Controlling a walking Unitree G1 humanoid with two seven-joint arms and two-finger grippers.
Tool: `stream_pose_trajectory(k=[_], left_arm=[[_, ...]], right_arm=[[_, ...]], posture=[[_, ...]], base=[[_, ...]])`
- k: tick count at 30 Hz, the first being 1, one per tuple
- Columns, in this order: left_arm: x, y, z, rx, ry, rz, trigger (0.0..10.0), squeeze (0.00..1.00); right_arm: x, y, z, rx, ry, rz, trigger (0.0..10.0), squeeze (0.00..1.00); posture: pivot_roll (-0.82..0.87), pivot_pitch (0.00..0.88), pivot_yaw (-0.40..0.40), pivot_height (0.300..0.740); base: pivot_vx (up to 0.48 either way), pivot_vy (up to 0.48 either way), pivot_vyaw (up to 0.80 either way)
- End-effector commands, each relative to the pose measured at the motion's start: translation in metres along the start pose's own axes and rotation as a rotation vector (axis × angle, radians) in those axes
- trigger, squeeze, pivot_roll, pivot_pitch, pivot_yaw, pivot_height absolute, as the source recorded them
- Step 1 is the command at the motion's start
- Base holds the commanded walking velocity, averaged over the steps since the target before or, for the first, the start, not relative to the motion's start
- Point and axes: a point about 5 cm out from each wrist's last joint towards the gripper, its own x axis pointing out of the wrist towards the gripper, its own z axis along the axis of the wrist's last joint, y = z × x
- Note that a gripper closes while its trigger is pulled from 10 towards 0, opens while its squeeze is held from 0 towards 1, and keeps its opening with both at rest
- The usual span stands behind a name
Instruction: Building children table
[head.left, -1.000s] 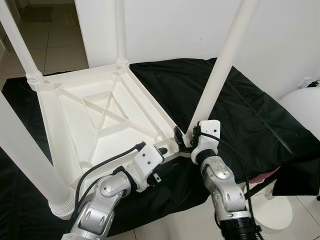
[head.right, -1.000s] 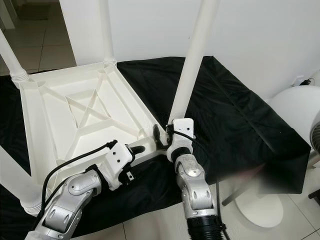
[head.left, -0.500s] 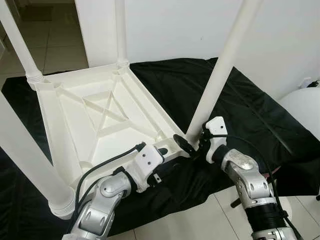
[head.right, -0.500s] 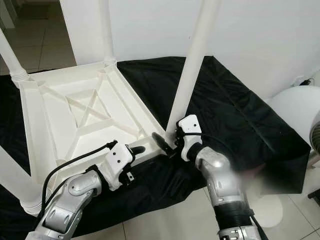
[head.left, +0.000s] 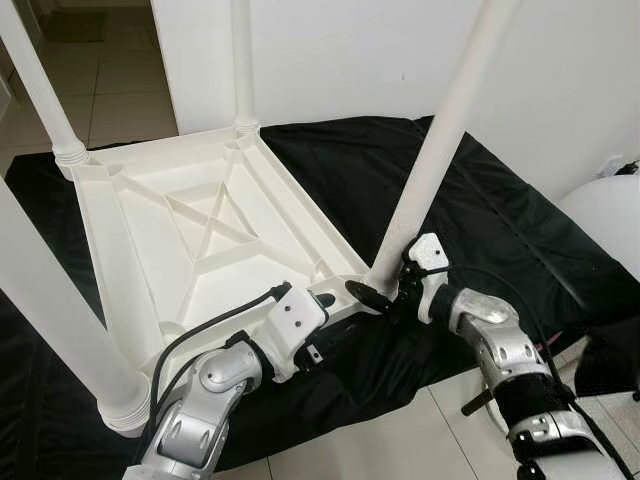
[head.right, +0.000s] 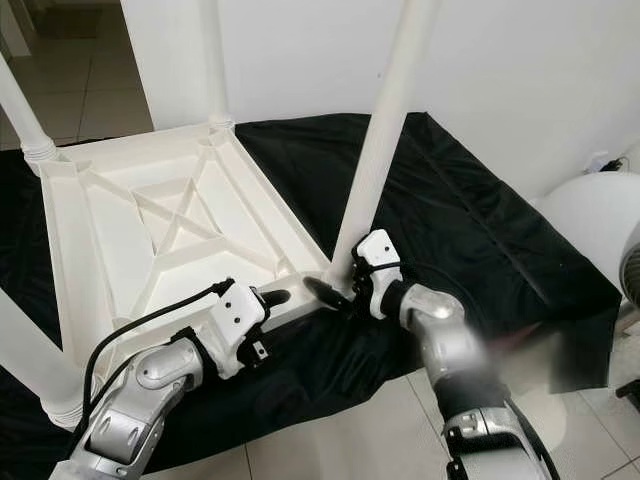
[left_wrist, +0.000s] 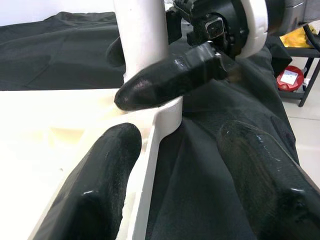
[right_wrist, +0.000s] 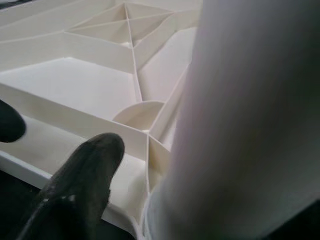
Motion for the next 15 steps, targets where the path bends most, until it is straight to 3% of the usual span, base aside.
stream_pose_trajectory(k=[1, 2, 13, 14, 15], left_arm=[[0.001, 0.003, 0.001, 0.005, 0.007, 0.059, 10.0, 0.0], [0.001, 0.003, 0.001, 0.005, 0.008, 0.059, 10.0, 0.0], [0.0, 0.002, 0.0, 0.002, 0.009, 0.06, 10.0, 0.0], [0.0, 0.001, 0.0, 0.001, 0.01, 0.06, 10.0, 0.0], [0.0, 0.001, 0.0, 0.0, 0.01, 0.058, 10.0, 0.0]], right_arm=[[0.003, 0.003, -0.005, -0.007, 0.024, 0.02, 0.9, 0.0], [0.003, 0.002, -0.006, -0.007, 0.024, 0.024, 0.0, 0.0], [-0.001, 0.002, -0.013, 0.008, 0.029, 0.032, 0.0, 0.0], [-0.002, 0.003, -0.015, 0.005, 0.032, 0.043, 4.5, 0.0], [-0.003, 0.006, -0.016, 0.006, 0.03, 0.051, 10.0, 0.0]], posture=[[0.02, 0.039, -0.059, 0.74], [0.02, 0.039, -0.059, 0.74], [0.02, 0.045, -0.064, 0.74], [0.02, 0.045, -0.064, 0.74], [0.01, 0.046, -0.064, 0.74]], base=[[0.0, 0.0, 0.0], [0.0, 0.0, 0.0], [0.0, 0.0, 0.0], [0.0, 0.0, 0.0], [0.0, 0.0, 0.0]])
